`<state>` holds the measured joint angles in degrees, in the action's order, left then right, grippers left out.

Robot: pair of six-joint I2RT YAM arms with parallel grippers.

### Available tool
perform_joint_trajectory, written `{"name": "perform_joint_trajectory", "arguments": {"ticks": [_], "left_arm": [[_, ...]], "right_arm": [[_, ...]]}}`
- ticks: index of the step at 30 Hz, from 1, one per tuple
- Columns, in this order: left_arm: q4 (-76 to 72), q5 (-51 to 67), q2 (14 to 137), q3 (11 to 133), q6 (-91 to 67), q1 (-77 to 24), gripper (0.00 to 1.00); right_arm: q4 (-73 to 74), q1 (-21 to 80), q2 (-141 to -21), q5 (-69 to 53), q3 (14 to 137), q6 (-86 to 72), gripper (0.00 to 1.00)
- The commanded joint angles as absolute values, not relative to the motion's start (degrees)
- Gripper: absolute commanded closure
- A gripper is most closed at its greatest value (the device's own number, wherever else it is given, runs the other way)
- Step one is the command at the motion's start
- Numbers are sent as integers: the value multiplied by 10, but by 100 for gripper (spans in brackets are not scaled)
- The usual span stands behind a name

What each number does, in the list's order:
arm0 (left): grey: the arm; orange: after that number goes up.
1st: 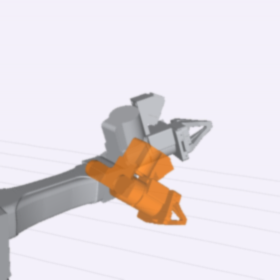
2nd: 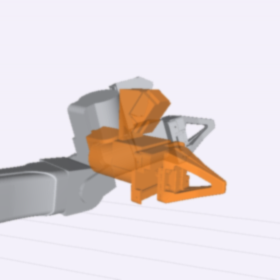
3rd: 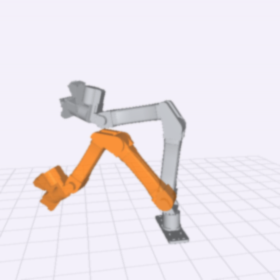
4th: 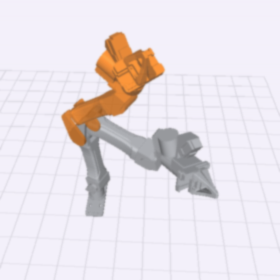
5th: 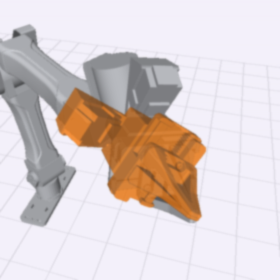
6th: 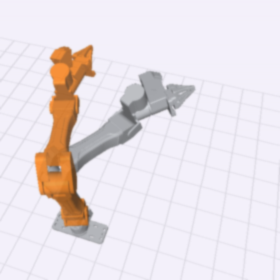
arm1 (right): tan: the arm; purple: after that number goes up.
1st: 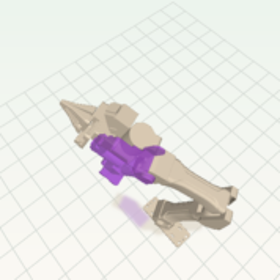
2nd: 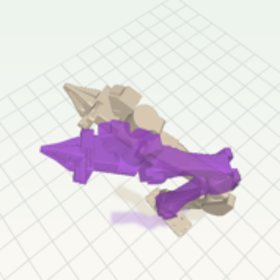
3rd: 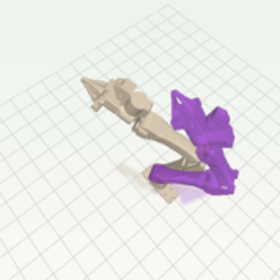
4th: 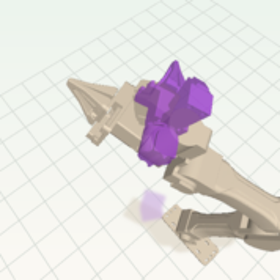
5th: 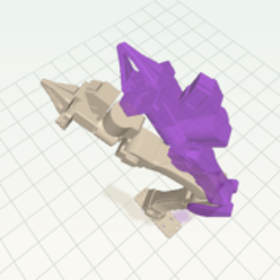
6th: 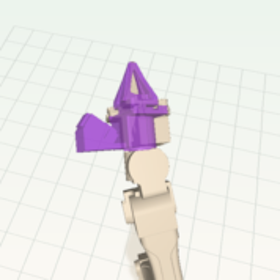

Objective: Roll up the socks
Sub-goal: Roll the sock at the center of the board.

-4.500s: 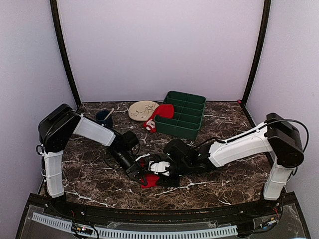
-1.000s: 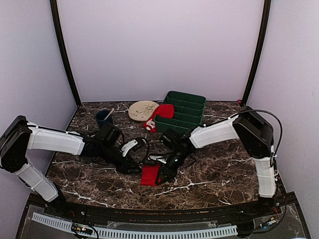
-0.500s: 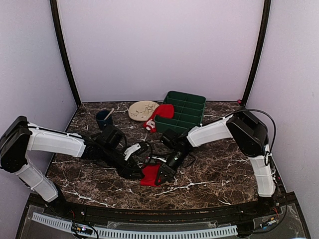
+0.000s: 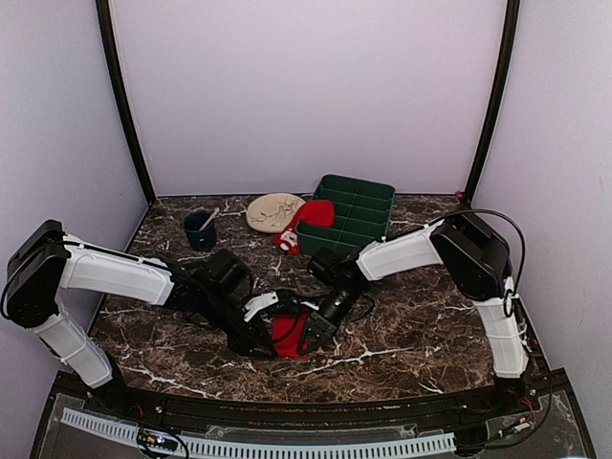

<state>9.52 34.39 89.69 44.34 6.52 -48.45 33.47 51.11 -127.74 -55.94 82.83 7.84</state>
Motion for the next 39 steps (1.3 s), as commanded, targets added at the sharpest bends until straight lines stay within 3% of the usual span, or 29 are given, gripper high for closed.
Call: {"name": "perform_joint_trajectory", "arguments": {"ticks": [1,28,39], "left_arm": [[129,317,907,468,104,-494,57],[126,227,977,508,147,-529,57],[137,232,985,515,149,-532,76]], "right_arm": [[349,506,-1291,-575,844,83,95],[369,506,-1302,-587,853,94,95],[374,505,-1306,-585,858,94,95]]}}
